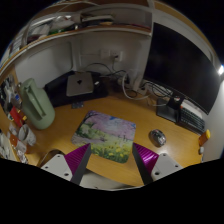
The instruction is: Arrange mouse
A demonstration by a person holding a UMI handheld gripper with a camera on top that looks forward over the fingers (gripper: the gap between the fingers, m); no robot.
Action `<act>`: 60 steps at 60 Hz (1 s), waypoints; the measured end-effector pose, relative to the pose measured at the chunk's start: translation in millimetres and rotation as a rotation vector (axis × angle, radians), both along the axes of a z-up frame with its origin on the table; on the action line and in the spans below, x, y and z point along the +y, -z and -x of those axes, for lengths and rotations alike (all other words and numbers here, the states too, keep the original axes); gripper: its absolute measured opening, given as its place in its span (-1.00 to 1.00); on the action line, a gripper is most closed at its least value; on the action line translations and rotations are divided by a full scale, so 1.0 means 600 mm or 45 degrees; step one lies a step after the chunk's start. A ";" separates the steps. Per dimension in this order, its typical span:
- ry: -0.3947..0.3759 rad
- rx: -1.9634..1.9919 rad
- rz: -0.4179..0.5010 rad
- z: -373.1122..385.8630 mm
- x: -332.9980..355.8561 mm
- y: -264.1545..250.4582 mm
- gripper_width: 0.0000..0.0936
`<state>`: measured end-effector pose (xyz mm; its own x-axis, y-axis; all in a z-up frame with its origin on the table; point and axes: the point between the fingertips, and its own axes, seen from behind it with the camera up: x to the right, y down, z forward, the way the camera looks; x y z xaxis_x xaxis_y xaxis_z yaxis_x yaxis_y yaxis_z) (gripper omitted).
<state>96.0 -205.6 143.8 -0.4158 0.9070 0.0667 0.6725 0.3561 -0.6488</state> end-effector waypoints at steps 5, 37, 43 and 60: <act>0.075 0.002 -0.007 0.014 0.032 0.009 0.83; 0.534 0.068 -0.030 0.079 0.290 0.052 0.84; 0.542 0.096 -0.021 0.094 0.309 0.063 0.84; 0.528 0.173 0.039 0.175 0.328 0.125 0.83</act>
<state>-8.8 -8.6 69.0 -0.0056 0.9978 0.0665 0.6626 0.0535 -0.7470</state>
